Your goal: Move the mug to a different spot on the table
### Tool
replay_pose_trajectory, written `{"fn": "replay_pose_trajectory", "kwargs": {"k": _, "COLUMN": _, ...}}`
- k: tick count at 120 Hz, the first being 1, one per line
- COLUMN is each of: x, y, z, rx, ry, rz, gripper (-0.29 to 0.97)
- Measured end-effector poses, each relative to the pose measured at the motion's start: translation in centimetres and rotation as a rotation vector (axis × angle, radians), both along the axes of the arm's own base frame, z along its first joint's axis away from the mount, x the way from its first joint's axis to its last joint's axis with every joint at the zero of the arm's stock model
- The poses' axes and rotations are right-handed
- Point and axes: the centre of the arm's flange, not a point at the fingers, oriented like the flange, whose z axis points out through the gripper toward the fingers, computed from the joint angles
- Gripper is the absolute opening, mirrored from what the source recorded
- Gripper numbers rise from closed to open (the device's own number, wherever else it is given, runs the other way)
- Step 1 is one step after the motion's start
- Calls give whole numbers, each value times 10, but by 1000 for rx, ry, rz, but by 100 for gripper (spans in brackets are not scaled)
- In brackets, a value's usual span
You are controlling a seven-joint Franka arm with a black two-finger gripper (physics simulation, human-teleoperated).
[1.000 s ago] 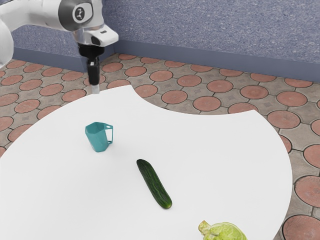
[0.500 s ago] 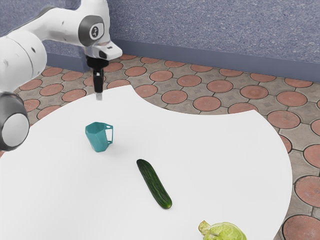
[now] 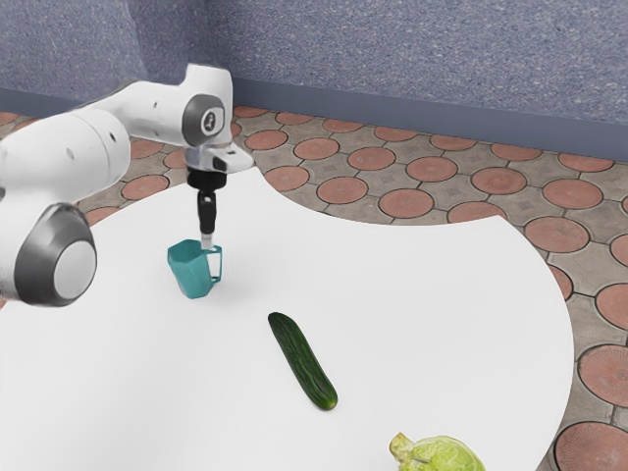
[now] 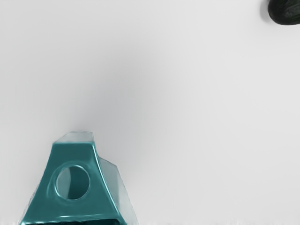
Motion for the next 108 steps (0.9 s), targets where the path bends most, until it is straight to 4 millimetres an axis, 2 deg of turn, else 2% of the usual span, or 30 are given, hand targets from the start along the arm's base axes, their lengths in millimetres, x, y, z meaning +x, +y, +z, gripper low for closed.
{"fn": "replay_pose_trajectory", "kwargs": {"k": 12, "x": 7, "y": 5, "z": -5, "rx": 58, "ry": -13, "rz": -16, "gripper": 68}}
{"fn": "replay_pose_trajectory", "kwargs": {"k": 36, "x": 22, "y": -3, "z": -44, "rx": 97, "ry": -28, "rz": -48, "gripper": 68}}
{"fn": "replay_pose_trajectory", "kwargs": {"k": 66, "x": 25, "y": 0, "z": -86, "rx": 116, "ry": -6, "rz": -49, "gripper": 68}}
{"fn": "replay_pose_trajectory", "kwargs": {"k": 94, "x": 30, "y": 4, "z": -108, "rx": 129, "ry": -16, "rz": -49, "gripper": 68}}
{"fn": "replay_pose_trajectory", "kwargs": {"k": 99, "x": 31, "y": 4, "z": -109, "rx": 131, "ry": -21, "rz": -50, "gripper": 62}}
{"fn": "replay_pose_trajectory", "kwargs": {"k": 108, "x": 31, "y": 6, "z": -108, "rx": 137, "ry": -28, "rz": -48, "gripper": 41}}
